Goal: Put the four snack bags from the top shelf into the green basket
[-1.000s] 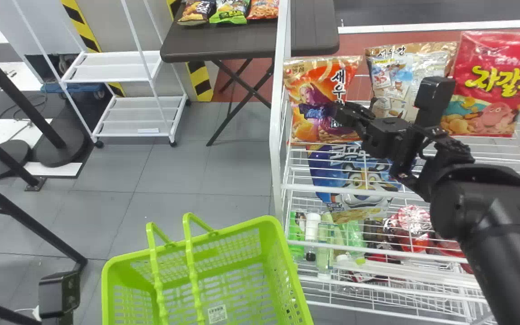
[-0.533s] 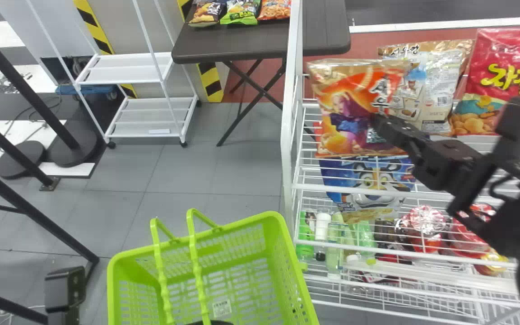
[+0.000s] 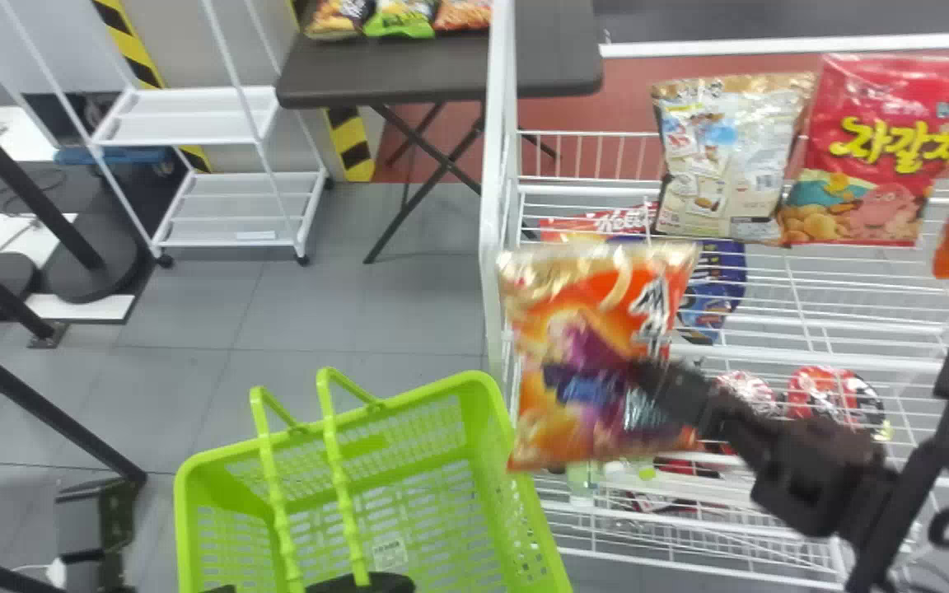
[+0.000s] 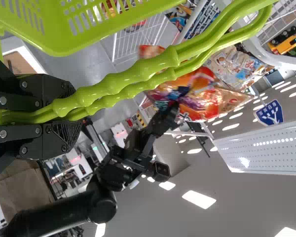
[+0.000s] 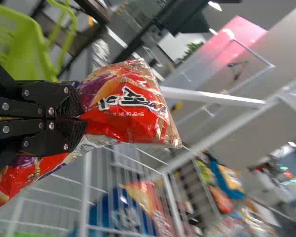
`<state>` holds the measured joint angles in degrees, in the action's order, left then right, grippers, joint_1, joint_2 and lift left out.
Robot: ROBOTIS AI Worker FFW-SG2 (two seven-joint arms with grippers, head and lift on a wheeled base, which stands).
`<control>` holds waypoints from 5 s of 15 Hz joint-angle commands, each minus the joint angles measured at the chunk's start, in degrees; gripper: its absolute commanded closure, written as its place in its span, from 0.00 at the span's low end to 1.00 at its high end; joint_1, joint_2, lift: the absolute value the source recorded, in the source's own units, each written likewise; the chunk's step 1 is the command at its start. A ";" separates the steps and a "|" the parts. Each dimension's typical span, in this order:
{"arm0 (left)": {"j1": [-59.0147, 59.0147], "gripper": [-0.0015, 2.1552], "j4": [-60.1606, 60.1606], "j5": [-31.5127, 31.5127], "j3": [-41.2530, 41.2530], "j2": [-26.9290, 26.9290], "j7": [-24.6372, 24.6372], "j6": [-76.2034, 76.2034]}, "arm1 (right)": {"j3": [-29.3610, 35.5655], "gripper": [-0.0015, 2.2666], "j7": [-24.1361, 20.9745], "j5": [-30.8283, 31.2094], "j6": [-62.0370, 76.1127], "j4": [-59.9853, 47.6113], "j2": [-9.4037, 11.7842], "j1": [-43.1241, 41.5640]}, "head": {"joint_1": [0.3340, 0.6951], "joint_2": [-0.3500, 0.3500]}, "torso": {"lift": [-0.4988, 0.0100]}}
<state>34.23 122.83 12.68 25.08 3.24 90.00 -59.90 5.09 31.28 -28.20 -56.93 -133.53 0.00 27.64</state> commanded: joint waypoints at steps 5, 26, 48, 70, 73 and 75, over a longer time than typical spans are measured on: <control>-1.18 1.00 0.13 -0.29 -2.23 -0.08 0.57 -0.18 | -10.62 0.99 -1.92 1.13 -14.40 5.74 -0.05 -6.28 | 1.00 1.00 | 0.98; -2.41 1.00 -0.22 -0.55 -2.14 0.54 0.57 -1.06 | 0.27 0.03 -13.44 11.41 -0.69 20.41 0.35 -28.78 | 1.00 0.67 | 0.98; -2.58 1.00 -2.24 0.68 -0.38 1.59 0.57 -0.88 | -4.82 0.99 -18.80 26.00 16.89 26.92 0.26 -32.12 | 1.00 0.48 | 0.98; -3.38 1.00 -2.68 0.33 -0.47 1.59 0.57 -2.29 | -32.25 0.00 -21.00 14.13 -16.86 4.77 3.34 -13.40 | 1.00 1.00 | 0.98; -3.46 1.00 -3.21 0.41 -0.29 1.77 0.57 -2.11 | -27.06 0.02 -20.29 13.52 -9.30 3.54 4.22 -12.34 | 1.00 1.00 | 0.98; -3.38 1.00 -3.29 0.41 0.06 1.94 0.57 -2.29 | -19.68 0.02 -20.38 13.52 -3.32 2.84 4.22 -12.52 | 1.00 1.00 | 0.98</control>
<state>30.76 119.61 13.08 24.92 5.07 90.00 -62.14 -19.87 10.98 -14.67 -64.35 -130.27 4.19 15.18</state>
